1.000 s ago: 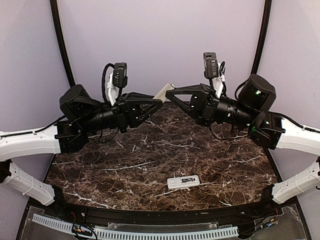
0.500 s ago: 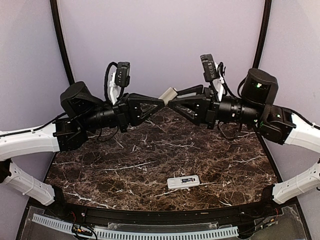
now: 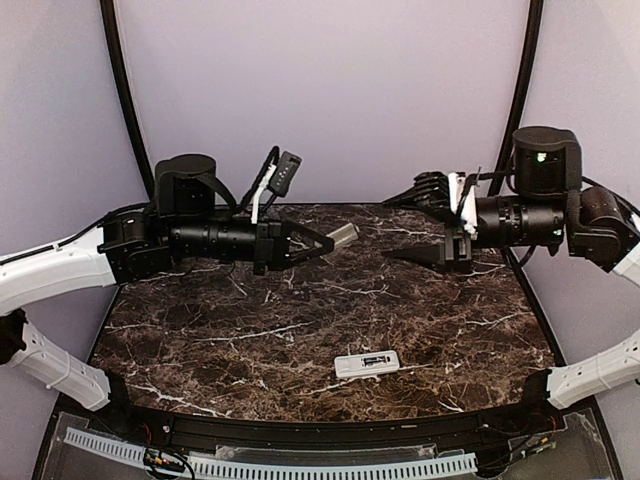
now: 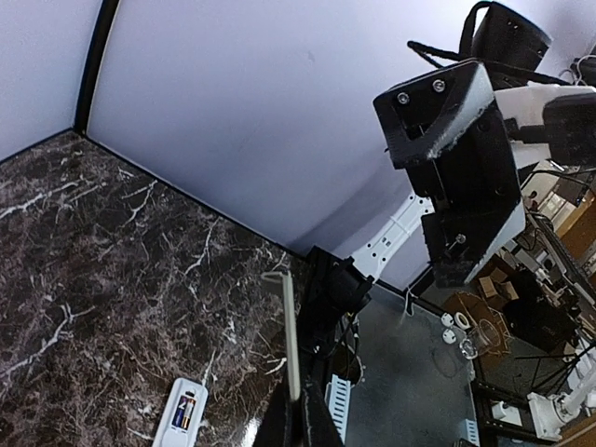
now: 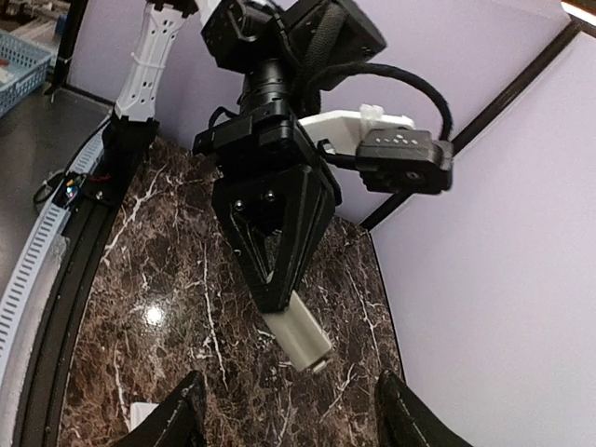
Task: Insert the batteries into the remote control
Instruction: Pass from the left arm to the right, then pass from the right arm to the left, then pass from the left arm to the right
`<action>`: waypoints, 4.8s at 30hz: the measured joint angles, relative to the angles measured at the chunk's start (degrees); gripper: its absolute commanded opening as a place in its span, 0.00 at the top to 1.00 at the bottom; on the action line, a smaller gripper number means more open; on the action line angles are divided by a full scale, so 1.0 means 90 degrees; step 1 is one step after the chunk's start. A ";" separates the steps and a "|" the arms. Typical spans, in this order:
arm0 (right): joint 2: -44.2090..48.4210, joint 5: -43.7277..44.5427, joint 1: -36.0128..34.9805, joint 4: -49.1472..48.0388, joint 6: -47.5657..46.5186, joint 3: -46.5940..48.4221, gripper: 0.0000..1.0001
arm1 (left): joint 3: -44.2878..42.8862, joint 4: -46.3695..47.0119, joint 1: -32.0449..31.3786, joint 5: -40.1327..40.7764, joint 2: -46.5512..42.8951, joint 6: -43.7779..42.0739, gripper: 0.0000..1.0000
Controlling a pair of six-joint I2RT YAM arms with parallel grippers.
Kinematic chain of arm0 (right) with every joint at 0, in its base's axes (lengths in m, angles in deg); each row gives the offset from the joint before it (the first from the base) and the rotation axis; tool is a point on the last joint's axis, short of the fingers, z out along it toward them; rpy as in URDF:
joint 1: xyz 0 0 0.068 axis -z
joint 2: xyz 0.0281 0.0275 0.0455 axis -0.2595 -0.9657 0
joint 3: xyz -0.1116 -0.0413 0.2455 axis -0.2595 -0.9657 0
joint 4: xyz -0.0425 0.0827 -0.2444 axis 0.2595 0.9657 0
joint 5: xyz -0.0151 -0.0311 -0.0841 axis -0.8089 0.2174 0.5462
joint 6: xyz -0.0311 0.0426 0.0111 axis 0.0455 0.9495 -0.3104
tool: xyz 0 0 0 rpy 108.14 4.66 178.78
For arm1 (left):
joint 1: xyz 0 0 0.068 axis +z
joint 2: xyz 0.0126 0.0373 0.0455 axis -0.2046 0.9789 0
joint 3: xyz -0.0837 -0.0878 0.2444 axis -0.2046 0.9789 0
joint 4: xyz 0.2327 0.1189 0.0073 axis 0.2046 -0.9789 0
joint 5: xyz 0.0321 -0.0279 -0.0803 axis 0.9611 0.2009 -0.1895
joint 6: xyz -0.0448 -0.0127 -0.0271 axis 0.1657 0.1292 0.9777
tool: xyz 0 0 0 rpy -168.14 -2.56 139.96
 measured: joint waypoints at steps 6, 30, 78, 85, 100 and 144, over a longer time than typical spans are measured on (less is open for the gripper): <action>-0.0877 0.0085 -0.0148 0.0029 -0.1486 -0.0007 0.40 | -0.0415 -0.0913 0.0000 -0.0328 0.0595 0.0114 1.00; -0.1156 0.0923 -0.0199 -0.0476 -0.2671 -0.0682 0.70 | -0.0440 -0.1107 0.0019 -0.0580 0.0770 0.0313 1.00; -0.2562 -0.0590 0.1008 0.1042 -0.0134 -0.2130 1.00 | 0.3279 0.0937 0.0379 0.2365 -0.0627 -0.0505 0.22; -0.2582 -0.0639 0.1020 0.0534 0.0005 -0.2620 1.00 | 0.3344 0.1350 0.0379 0.2356 -0.0148 -0.0503 0.27; -0.2176 -0.1727 0.1341 0.0481 0.0750 -0.2395 1.00 | 0.4260 0.3160 0.0063 0.0877 -0.0233 -0.2001 0.29; 0.0505 -0.2232 0.1362 -0.0746 0.0746 -0.3019 0.28 | 0.1928 0.2470 -0.0631 0.0423 0.1671 -0.1583 1.00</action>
